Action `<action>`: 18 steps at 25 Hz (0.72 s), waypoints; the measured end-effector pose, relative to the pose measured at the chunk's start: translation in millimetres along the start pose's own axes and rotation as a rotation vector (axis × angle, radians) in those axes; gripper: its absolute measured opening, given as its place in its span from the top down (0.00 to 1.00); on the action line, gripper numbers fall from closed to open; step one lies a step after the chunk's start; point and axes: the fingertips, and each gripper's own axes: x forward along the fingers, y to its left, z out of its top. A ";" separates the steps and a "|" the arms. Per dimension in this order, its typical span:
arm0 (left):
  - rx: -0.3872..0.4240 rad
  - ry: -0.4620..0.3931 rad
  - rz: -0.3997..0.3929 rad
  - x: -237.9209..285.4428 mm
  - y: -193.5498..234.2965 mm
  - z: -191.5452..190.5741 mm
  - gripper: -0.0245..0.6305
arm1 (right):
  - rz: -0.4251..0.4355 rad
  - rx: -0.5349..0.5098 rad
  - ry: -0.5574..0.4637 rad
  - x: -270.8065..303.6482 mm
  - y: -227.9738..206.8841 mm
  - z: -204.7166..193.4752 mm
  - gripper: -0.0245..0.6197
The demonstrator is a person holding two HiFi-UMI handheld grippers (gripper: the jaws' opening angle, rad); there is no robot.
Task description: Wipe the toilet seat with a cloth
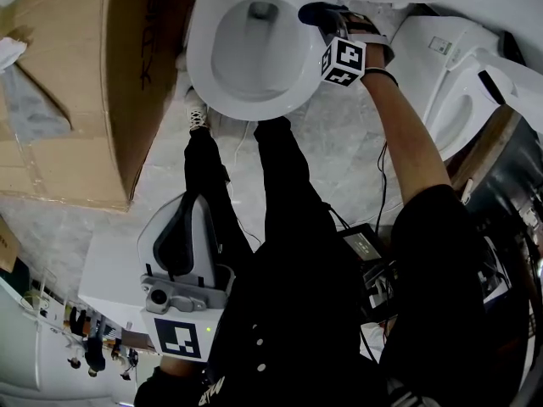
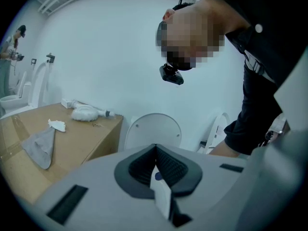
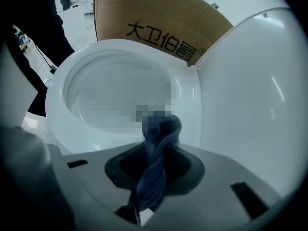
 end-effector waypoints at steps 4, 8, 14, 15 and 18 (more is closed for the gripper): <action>-0.001 -0.002 -0.011 -1.1 -3.8 -0.8 0.95 | 0.018 0.065 0.006 -2.9 11.6 -5.1 0.83; -0.015 0.002 -0.022 -2.5 -4.5 -3.6 0.95 | 0.028 0.098 0.013 -5.6 22.1 -8.3 0.83; -0.016 0.000 -0.039 -3.5 -8.3 -2.6 0.95 | 0.062 0.132 0.024 -11.3 43.2 -10.9 0.83; -0.016 0.002 -0.042 -3.9 -8.4 -2.8 0.95 | 0.066 0.133 0.026 -12.1 46.1 -11.3 0.83; -0.025 0.005 -0.046 -4.5 -7.4 -3.4 0.95 | 0.077 0.150 0.034 -13.3 51.9 -10.9 0.83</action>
